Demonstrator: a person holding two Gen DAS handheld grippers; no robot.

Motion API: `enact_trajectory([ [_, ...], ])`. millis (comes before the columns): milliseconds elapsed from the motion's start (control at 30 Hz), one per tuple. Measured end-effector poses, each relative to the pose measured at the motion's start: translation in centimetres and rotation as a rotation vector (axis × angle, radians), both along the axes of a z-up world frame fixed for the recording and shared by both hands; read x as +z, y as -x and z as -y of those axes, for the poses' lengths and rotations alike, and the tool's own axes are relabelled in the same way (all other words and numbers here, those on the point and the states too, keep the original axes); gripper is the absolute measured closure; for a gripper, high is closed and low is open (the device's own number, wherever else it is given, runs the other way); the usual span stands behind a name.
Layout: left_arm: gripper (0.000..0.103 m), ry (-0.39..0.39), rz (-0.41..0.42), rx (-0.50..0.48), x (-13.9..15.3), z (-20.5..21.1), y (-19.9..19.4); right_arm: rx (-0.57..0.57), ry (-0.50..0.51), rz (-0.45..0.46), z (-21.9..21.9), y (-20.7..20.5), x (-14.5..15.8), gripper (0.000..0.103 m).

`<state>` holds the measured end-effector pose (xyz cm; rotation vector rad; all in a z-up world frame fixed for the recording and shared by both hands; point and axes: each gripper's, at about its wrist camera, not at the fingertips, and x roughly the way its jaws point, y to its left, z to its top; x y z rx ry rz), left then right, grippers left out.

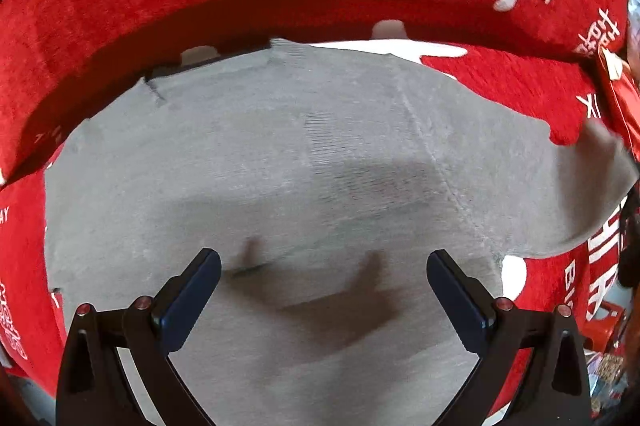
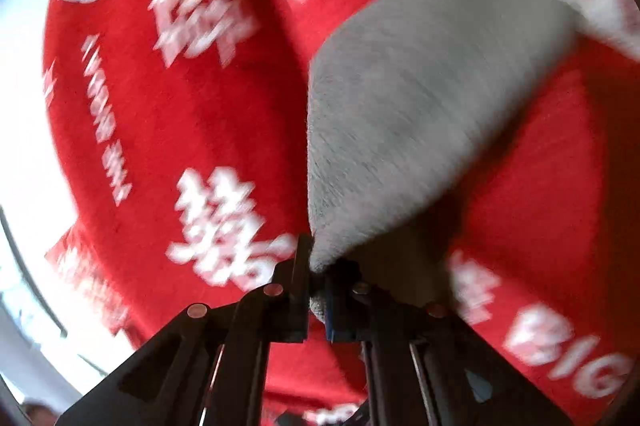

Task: Fold small clothes
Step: 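Carry the held sleeve across the sweater body with the right tool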

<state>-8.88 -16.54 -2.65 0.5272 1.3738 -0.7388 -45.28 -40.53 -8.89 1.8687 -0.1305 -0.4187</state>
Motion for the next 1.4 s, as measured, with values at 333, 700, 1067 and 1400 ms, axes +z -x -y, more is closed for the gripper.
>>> enact_trajectory([
  [333, 0.0, 0.007, 0.031, 0.143, 0.7, -7.5, -4.4, 0.542, 0.324, 0.055, -3.7, -20.9, 8.3, 0.098],
  [700, 0.0, -0.016, 0.054, 0.34, 0.0, -18.4, -10.4, 1.033, 0.352, -0.353, -16.0, -36.5, 2.1, 0.094],
  [1067, 0.0, 0.031, 0.05, 0.445, 0.7, -24.4, -12.6, 0.863, 0.393, -0.447, -14.5, -38.3, 4.6, 0.095],
  [1400, 0.0, 0.058, 0.03, 0.531, 0.9, -28.7, -15.6, 1.425, 0.882, -0.594, -27.1, -44.9, 6.2, 0.091],
])
